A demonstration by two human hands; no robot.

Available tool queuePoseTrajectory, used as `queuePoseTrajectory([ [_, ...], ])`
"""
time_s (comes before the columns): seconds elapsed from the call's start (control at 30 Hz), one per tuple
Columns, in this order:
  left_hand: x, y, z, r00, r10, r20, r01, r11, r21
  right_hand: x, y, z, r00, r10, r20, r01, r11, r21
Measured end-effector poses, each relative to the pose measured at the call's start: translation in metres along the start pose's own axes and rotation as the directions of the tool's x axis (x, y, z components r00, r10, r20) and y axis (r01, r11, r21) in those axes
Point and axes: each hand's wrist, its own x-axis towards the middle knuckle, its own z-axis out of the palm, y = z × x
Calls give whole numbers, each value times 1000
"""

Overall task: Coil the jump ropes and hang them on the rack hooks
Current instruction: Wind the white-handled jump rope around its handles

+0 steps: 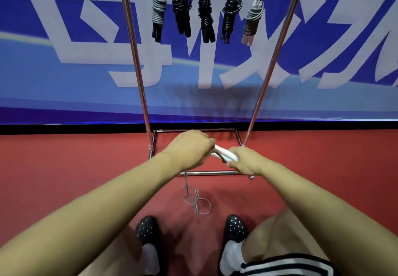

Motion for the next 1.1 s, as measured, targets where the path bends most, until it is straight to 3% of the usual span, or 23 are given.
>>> queuePoseTrajectory([
  [0.07,2,-10,-3,977,201,-70,-198,979,48,-13,-14,12,988,-88,124,102,989,-111],
  [0.13,0,-17,-10,970,242,-32,-243,969,-35,-28,-30,17,962,-188,199,210,973,-96],
  [0.2,-3,-21,-21,984,156,91,-128,959,-254,-44,-44,16,920,-294,260,294,955,40],
  [0.27,-7,-28,-28,971,21,237,106,853,-512,-60,-58,9,875,-392,286,348,917,193],
  [0.37,-23,-38,-26,899,-40,436,399,487,-777,-76,-72,7,873,-414,257,261,843,470],
  [0.47,-47,-40,-2,863,-38,504,505,115,-856,-85,-79,11,869,-465,169,223,673,706],
  [0.53,-60,-33,14,883,-137,450,427,-167,-889,-85,-78,14,913,-408,18,209,506,837],
  [0.6,-71,-20,26,880,-238,411,251,-501,-828,-80,-74,21,959,-263,-105,197,353,914],
  [0.63,-74,-9,30,871,-275,407,179,-594,-784,-77,-72,27,970,-195,-142,194,282,940],
  [0.67,-77,1,33,857,-328,398,139,-597,-790,-74,-69,34,977,-139,-164,192,216,957],
  [0.8,-80,43,52,741,-614,272,224,-156,-962,-67,-66,68,982,7,-186,185,101,978],
  [0.83,-81,49,57,701,-659,272,256,-123,-959,-65,-66,75,983,35,-183,178,97,979],
  [0.93,-84,62,70,609,-730,312,281,-169,-945,-60,-63,95,977,127,-174,162,101,982],
  [1.03,-91,74,84,549,-734,400,335,-245,-910,-58,-59,111,963,231,-136,130,41,991],
  [1.1,-98,81,90,522,-723,452,369,-287,-884,-59,-56,115,964,241,-116,101,74,992],
])
